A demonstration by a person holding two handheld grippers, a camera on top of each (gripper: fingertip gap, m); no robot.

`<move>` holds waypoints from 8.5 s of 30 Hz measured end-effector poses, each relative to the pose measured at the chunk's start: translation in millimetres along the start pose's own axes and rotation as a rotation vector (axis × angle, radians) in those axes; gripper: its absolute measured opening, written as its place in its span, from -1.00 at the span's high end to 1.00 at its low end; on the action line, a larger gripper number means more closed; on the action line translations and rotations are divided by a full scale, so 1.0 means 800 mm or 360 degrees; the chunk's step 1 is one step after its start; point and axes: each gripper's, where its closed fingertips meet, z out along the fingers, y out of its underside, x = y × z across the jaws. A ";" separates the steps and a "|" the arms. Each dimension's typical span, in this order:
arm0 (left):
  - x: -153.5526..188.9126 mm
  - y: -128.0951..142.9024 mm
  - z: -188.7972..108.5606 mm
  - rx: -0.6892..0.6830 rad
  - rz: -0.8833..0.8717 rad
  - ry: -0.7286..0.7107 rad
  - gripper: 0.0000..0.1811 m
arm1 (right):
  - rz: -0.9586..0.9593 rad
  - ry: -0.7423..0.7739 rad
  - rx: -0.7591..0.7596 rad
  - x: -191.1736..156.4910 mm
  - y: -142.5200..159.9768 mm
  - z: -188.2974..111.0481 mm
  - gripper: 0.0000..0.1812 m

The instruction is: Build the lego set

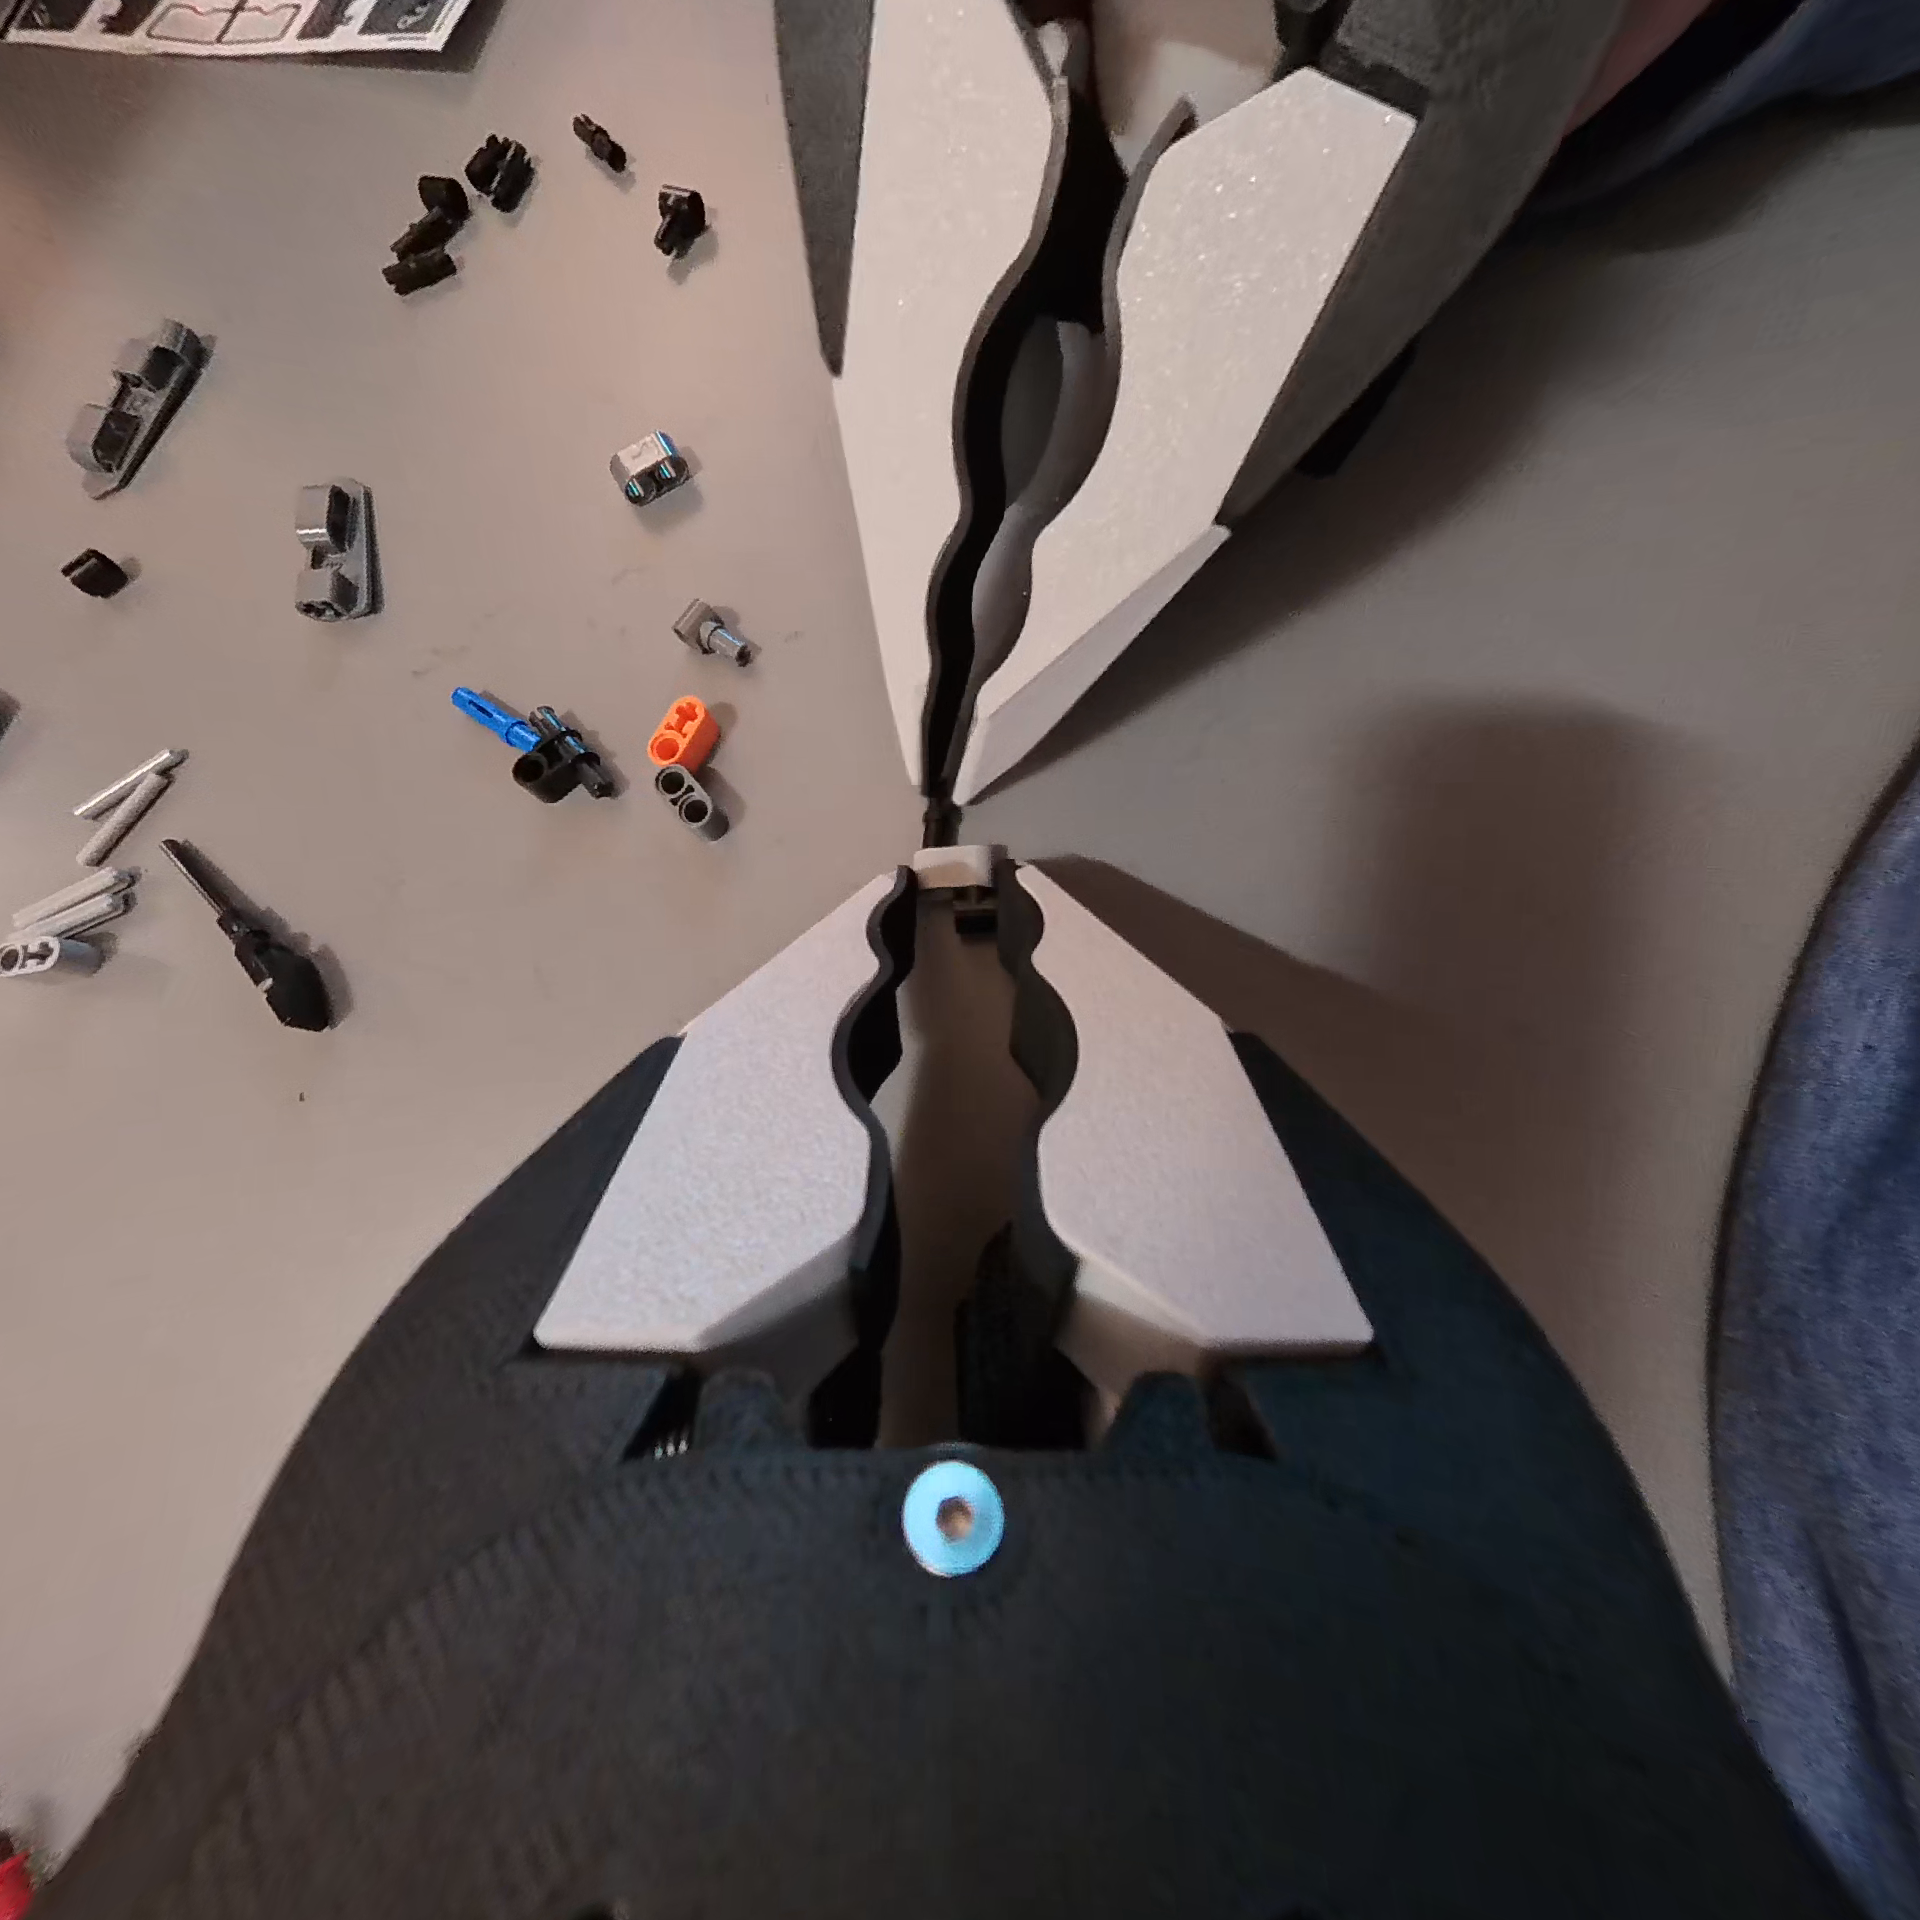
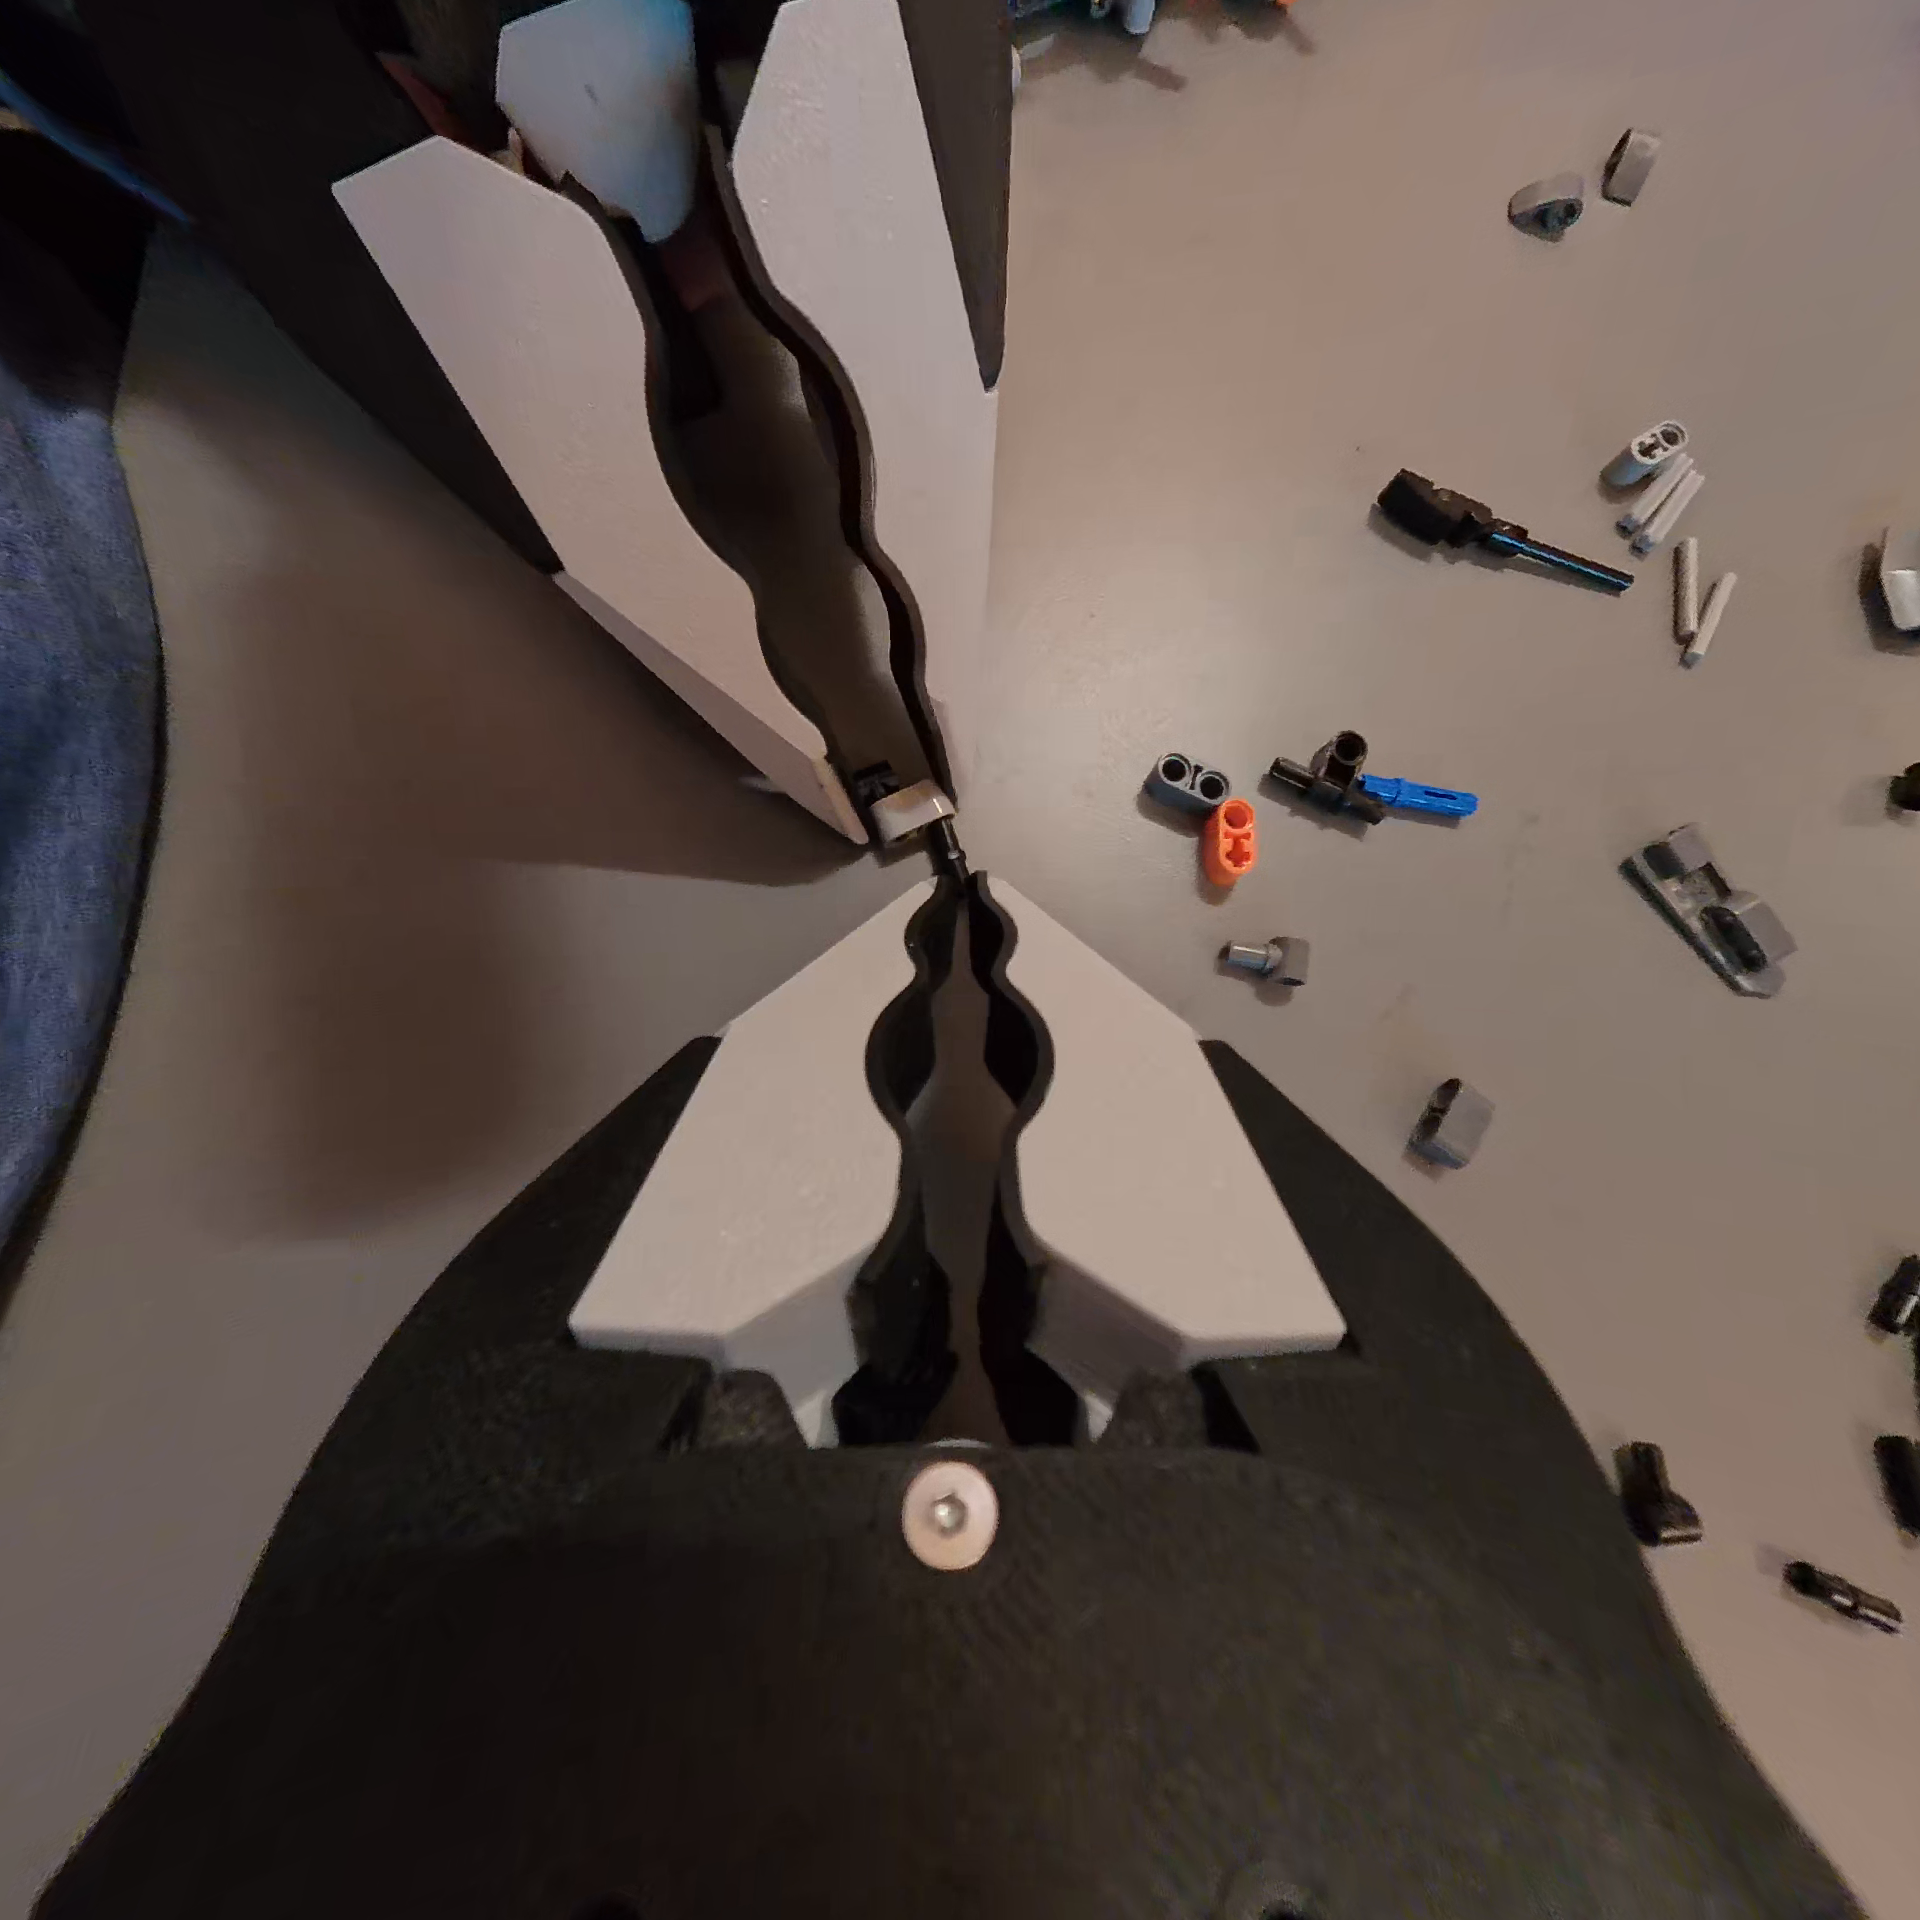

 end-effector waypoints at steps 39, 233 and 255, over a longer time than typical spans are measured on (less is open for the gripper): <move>0.002 -0.001 0.000 0.0009 0.0029 0.0085 0.85 | -0.0133 -0.0162 0.0001 0.000 0.001 -0.001 0.98; 0.027 -0.145 -0.095 0.0815 -0.0691 0.1324 0.98 | -0.0754 -0.0064 0.0734 -0.022 -0.097 -0.137 0.96; 0.009 -0.024 -0.021 -0.0019 -0.0118 0.0219 0.61 | -0.0422 -0.0191 0.0579 0.003 -0.059 -0.118 0.98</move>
